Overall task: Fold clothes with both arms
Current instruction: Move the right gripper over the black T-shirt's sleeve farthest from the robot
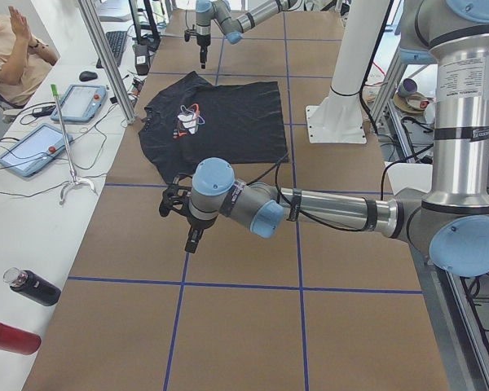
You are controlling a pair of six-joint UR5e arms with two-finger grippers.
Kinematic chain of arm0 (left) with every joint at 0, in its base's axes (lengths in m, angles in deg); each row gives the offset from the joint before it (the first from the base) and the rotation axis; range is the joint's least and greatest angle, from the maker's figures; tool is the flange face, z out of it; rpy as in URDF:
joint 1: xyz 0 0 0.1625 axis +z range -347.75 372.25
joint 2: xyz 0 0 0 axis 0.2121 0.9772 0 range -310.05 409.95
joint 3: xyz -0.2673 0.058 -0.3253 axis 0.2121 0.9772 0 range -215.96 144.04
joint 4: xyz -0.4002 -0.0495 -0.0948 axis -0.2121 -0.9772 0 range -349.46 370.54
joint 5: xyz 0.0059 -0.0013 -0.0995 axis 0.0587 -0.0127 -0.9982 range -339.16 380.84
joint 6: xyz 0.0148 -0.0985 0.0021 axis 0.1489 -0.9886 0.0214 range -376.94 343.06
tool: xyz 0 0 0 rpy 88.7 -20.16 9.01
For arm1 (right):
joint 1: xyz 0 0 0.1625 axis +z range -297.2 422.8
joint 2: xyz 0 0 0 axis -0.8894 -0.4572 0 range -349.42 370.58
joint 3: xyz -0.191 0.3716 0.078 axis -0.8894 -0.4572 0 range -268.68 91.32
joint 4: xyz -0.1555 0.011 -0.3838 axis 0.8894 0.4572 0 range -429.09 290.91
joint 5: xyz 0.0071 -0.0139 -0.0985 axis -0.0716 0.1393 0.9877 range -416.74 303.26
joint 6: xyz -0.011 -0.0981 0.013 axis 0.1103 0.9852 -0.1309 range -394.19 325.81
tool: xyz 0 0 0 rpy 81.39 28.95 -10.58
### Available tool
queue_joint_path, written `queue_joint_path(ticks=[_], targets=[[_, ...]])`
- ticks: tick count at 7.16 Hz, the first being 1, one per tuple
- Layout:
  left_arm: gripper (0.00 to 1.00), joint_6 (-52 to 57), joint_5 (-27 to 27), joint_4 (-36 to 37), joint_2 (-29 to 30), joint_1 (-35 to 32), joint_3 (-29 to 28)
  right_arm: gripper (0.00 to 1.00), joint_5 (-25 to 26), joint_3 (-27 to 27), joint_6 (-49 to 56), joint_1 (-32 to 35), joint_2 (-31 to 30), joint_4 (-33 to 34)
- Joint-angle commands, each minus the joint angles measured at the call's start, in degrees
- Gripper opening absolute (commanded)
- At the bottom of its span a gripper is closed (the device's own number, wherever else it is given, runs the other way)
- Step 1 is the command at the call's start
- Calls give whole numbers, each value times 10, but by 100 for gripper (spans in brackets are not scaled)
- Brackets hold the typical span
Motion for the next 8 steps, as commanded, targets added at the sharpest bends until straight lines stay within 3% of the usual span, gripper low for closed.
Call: queue_joint_path(ticks=[1, 8], targets=[[100, 0, -4, 1, -27, -1, 36, 82, 52, -3, 1, -9, 13, -8], [100, -1, -2, 1, -34, -2, 53, 63, 134, -35, 1, -26, 45, -15]])
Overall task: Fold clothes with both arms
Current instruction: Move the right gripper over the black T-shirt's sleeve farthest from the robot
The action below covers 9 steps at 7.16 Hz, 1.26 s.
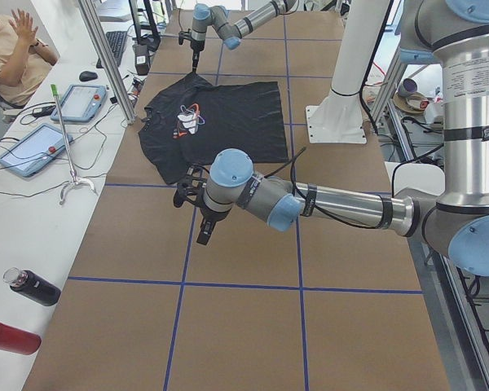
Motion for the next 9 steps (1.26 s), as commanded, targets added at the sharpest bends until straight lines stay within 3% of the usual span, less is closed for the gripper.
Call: queue_joint_path(ticks=[1, 3, 4, 5, 6, 9], targets=[[100, 1, 0, 0, 0, 0, 1, 63, 26, -16, 1, -11, 7, -2], [100, 1, 0, -1, 1, 0, 1, 62, 34, -43, 1, -12, 15, -15], [100, 2, 1, -1, 1, 0, 2, 57, 42, -50, 1, -12, 18, -18], [100, 2, 1, -1, 1, 0, 4, 42, 45, -57, 1, -12, 25, -18], [100, 2, 1, -1, 1, 0, 6, 0, 45, -58, -1, -12, 26, -18], [100, 2, 0, -1, 1, -1, 6, 0, 40, -52, -3, -14, 30, -18]])
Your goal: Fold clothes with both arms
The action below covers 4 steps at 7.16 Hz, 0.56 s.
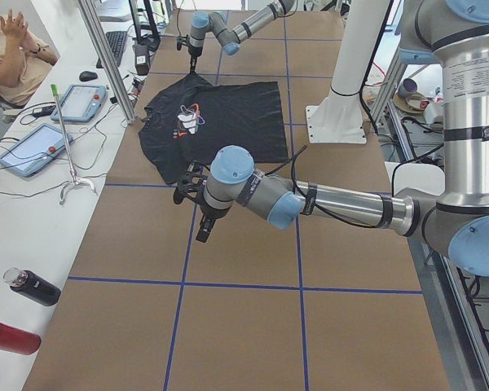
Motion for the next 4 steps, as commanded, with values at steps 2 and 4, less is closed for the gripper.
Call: queue_joint_path(ticks=[2, 4], targets=[[100, 0, 0, 0, 0, 0, 1, 0, -25, 67, -23, -5, 12, 9], [100, 1, 0, -1, 5, 1, 0, 0, -24, 86, -142, -53, 50, 14]])
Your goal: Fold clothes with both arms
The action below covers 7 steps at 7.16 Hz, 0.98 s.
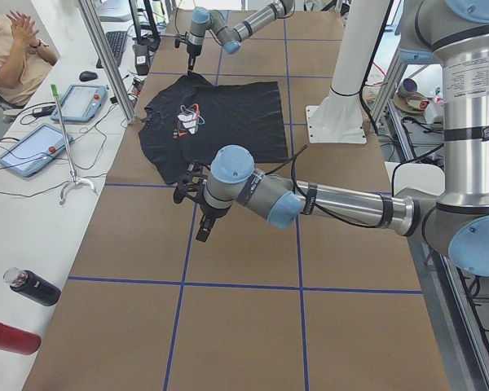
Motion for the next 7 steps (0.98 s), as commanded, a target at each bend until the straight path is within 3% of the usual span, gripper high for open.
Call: queue_joint_path(ticks=[1, 2, 7], targets=[[100, 1, 0, 0, 4, 0, 0, 0, 0, -30, -70, -28, 49, 3], [100, 1, 0, 0, 5, 0, 0, 0, 2, -90, -72, -29, 102, 2], [100, 0, -2, -23, 15, 5, -14, 0, 18, -133, -109, -50, 143, 2]])
